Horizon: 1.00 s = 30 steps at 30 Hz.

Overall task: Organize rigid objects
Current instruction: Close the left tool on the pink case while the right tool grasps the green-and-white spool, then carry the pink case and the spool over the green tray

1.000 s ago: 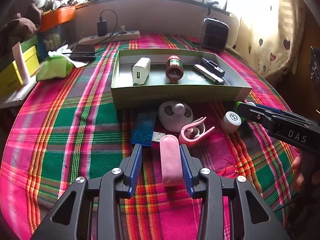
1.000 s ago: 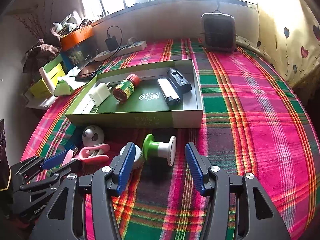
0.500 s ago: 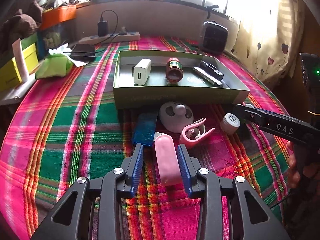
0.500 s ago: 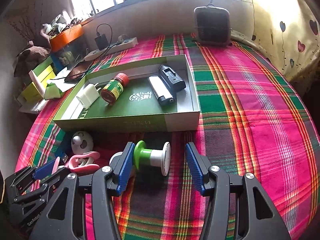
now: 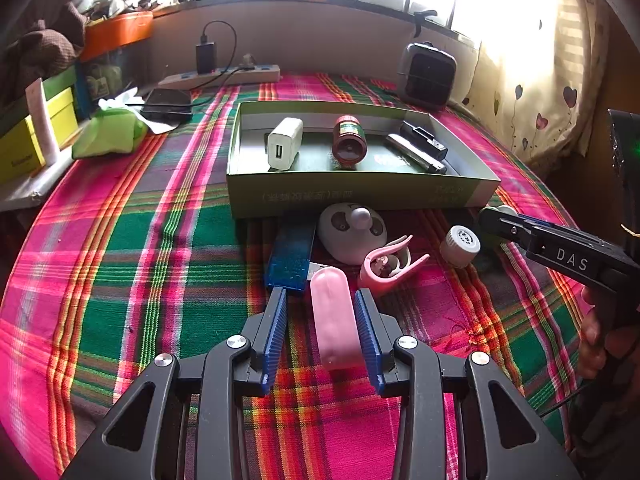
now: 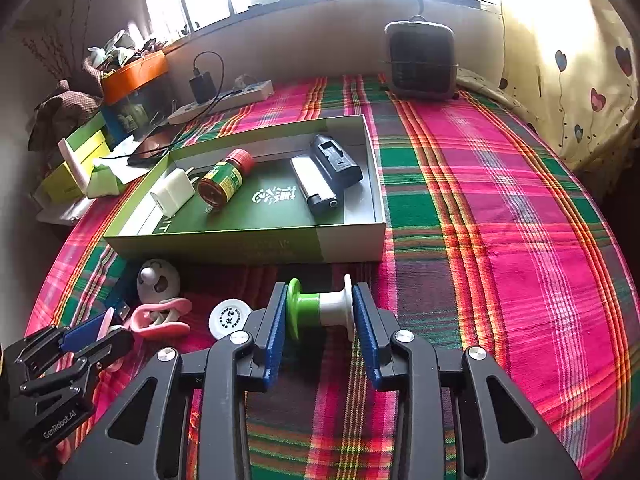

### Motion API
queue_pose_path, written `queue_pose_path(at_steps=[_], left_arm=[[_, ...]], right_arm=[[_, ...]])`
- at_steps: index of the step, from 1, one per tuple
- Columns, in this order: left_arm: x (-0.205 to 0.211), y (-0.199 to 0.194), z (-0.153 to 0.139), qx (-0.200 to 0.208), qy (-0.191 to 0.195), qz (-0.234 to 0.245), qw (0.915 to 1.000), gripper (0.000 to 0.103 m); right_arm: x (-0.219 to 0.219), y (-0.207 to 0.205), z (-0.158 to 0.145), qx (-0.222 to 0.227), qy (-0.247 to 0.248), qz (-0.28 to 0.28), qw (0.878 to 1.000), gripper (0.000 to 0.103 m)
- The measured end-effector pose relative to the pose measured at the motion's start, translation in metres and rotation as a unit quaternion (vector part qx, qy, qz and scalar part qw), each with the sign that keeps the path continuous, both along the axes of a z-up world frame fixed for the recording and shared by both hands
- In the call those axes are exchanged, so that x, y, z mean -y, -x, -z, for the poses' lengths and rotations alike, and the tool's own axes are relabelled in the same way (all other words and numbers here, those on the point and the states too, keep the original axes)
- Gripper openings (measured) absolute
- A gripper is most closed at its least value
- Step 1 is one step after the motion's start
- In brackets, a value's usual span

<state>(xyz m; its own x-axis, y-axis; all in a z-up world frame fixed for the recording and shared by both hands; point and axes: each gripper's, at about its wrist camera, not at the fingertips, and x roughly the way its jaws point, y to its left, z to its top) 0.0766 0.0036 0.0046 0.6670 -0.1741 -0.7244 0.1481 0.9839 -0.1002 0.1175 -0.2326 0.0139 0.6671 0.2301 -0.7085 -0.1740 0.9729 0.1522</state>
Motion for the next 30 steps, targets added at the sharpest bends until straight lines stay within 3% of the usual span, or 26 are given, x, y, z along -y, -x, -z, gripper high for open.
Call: queue_pose_path(at_steps=[3, 7, 30], left_arm=[[0.000, 0.001, 0.000, -0.001, -0.001, -0.003, 1.0000, 0.030], [-0.003, 0.002, -0.001, -0.006, 0.005, -0.005, 1.0000, 0.017], [-0.005, 0.013, -0.009, -0.003, 0.014, -0.005, 0.9999, 0.017]], right_arm=[[0.001, 0.001, -0.001, 0.002, 0.000, 0.002, 1.000, 0.034], [0.002, 0.004, -0.002, 0.005, -0.001, 0.003, 1.000, 0.034], [0.005, 0.015, -0.006, 0.010, -0.012, 0.001, 1.000, 0.034]])
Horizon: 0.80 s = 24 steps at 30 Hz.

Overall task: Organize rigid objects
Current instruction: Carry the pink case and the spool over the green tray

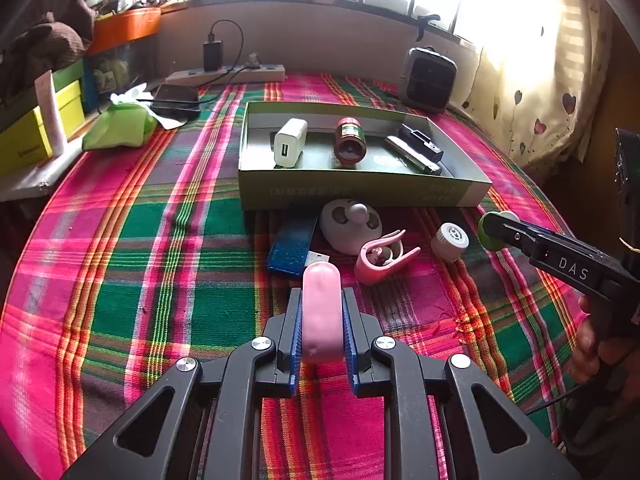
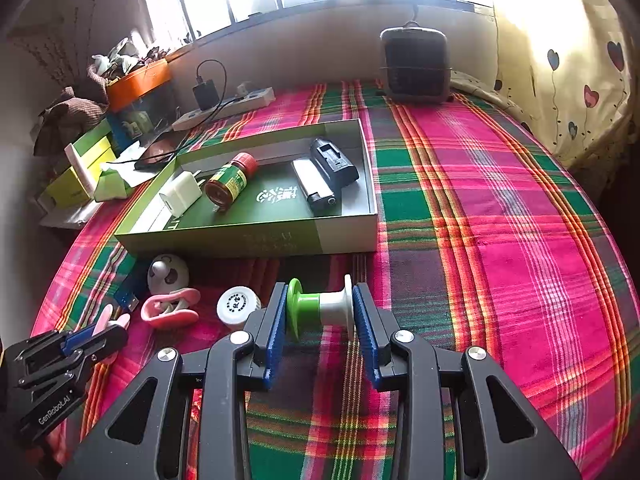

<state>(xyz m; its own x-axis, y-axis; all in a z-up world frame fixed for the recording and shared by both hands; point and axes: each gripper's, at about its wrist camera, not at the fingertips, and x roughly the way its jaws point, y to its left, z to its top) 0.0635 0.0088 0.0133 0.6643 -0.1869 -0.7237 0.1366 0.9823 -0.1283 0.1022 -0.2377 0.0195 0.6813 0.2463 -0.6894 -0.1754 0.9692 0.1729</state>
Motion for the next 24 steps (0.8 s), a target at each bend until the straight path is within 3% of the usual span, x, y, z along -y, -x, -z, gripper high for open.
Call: queue_pose_path(at_steps=[24], left_arm=[[-0.003, -0.020, -0.034, 0.022, 0.015, 0.012, 0.9996, 0.017]], right_arm=[[0.003, -0.001, -0.028, 0.031, -0.007, -0.007, 0.999, 0.034]])
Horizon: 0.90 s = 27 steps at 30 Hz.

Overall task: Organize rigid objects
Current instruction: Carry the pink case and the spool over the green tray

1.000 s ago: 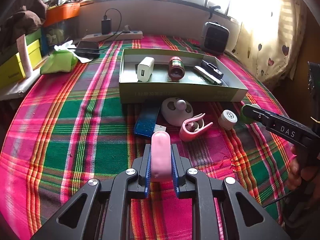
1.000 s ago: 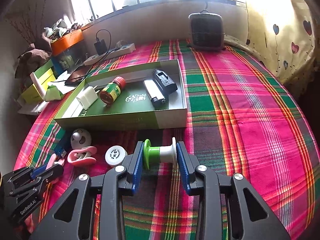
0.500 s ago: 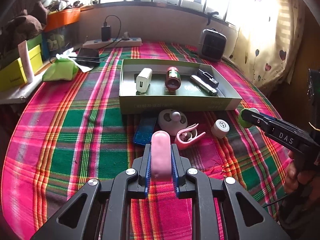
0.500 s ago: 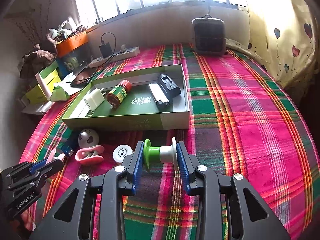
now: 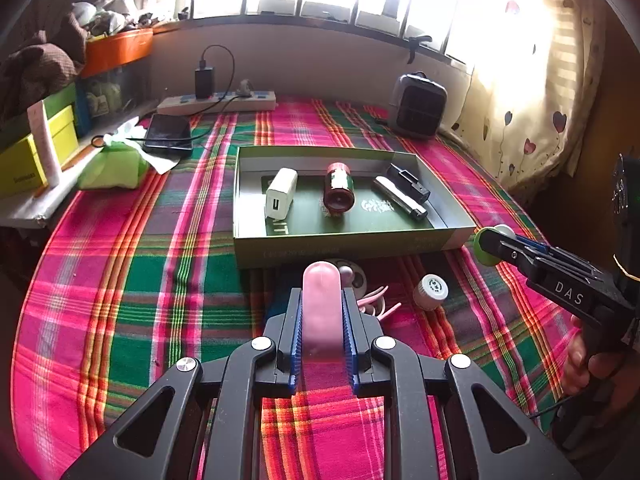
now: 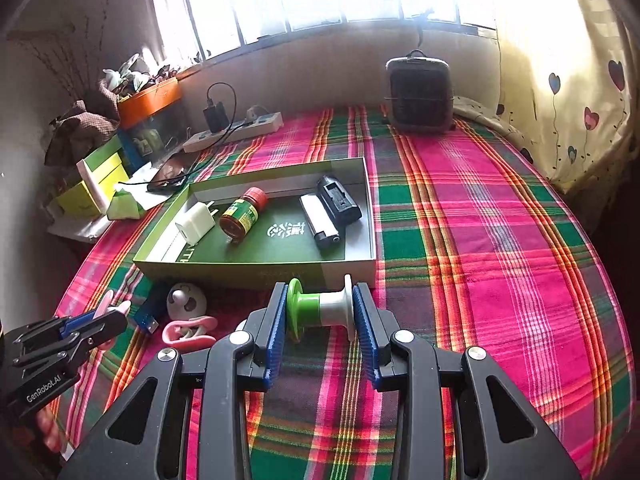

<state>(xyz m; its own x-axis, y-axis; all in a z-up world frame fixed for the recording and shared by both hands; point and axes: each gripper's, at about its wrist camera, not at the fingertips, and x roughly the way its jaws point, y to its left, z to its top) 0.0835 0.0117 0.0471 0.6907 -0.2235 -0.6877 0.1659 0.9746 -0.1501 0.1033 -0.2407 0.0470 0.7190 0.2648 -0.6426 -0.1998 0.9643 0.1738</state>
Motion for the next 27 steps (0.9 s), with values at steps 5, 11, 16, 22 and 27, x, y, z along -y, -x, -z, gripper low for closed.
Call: queue_pose_path(at_steps=[5, 11, 16, 22, 27], left_arm=[[0.000, -0.016, -0.004, -0.002, 0.007, 0.002, 1.0000, 0.017], [0.001, -0.039, -0.011, 0.001, 0.010, 0.002, 0.9999, 0.017], [0.003, -0.057, -0.011, -0.005, 0.014, 0.006, 0.9999, 0.017], [0.006, -0.076, -0.006, -0.014, 0.011, 0.009, 0.9998, 0.017], [0.011, -0.089, -0.002, -0.021, 0.008, 0.012, 0.9997, 0.017]], right_arm=[[-0.001, -0.007, -0.005, 0.003, -0.001, -0.006, 1.000, 0.034], [-0.004, -0.022, -0.009, 0.004, -0.004, -0.011, 1.000, 0.034], [-0.009, -0.033, -0.011, 0.006, -0.005, -0.017, 1.000, 0.034], [-0.016, -0.053, -0.007, -0.003, -0.005, -0.028, 1.000, 0.034], [-0.024, -0.066, -0.003, -0.011, 0.002, -0.041, 0.999, 0.034]])
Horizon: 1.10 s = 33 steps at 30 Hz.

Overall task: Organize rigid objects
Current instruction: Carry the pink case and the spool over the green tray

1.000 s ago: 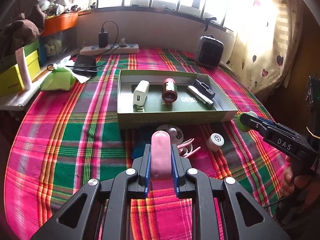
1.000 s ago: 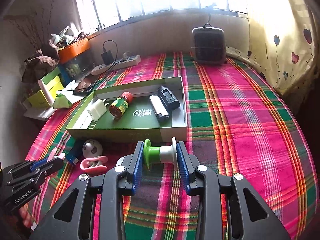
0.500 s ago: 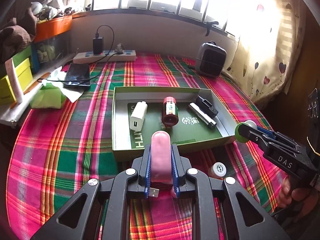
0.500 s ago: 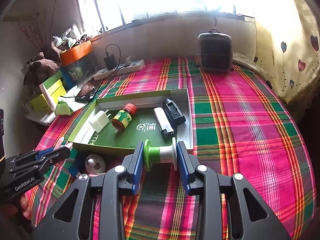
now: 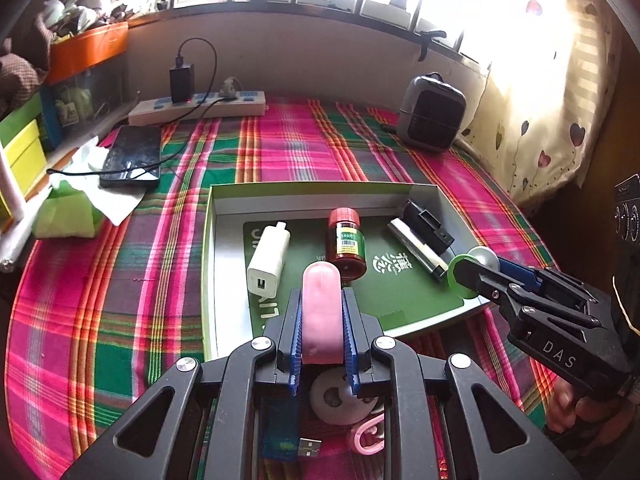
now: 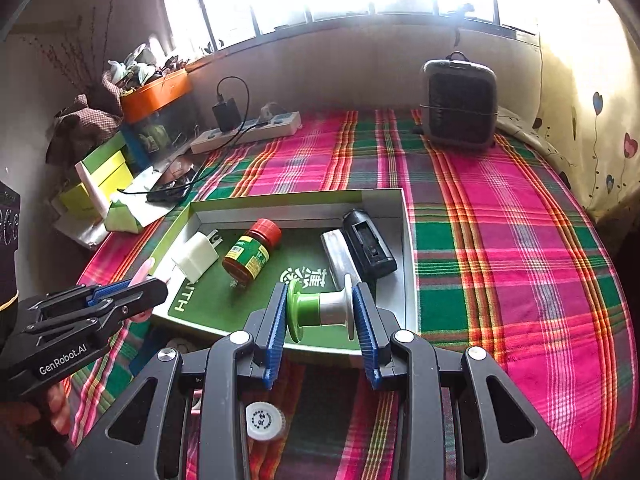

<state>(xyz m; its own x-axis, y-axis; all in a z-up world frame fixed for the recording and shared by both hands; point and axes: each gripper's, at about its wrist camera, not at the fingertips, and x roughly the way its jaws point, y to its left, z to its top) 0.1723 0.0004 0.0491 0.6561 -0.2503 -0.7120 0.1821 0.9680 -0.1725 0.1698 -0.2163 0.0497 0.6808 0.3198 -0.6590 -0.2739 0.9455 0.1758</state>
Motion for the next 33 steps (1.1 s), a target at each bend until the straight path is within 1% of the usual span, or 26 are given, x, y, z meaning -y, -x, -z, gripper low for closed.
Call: queue_pose_path(at_steps=[11, 26, 33], left_arm=[[0.005, -0.018, 0.011, -0.011, -0.009, 0.000, 0.9999, 0.017], [0.006, -0.032, 0.029, -0.037, -0.014, 0.002, 0.9992, 0.017], [0.008, -0.035, 0.034, -0.042, -0.015, 0.002, 0.9990, 0.017]], right_arm=[[-0.016, -0.022, 0.013, -0.021, 0.011, -0.021, 0.999, 0.034], [-0.024, -0.033, 0.029, -0.049, 0.020, -0.033, 0.998, 0.034], [-0.024, -0.034, 0.029, -0.045, 0.023, -0.032, 0.998, 0.034]])
